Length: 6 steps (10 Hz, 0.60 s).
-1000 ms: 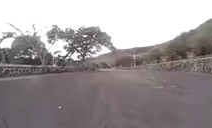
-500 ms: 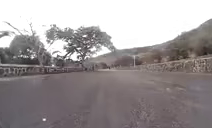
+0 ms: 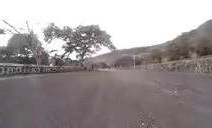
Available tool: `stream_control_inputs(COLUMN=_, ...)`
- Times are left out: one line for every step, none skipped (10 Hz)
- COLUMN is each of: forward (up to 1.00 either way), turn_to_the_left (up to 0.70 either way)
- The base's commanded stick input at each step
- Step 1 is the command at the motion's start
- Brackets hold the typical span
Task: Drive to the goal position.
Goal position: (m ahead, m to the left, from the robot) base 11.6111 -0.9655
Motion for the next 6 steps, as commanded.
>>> stream_control_inputs(forward=0.70, turn_to_the_left=0.00)
stream_control_inputs(forward=0.70, turn_to_the_left=0.00)
stream_control_inputs(forward=0.70, turn_to_the_left=0.00)
stream_control_inputs(forward=0.70, turn_to_the_left=0.00)
stream_control_inputs(forward=0.70, turn_to_the_left=0.00)
stream_control_inputs(forward=0.70, turn_to_the_left=0.00)
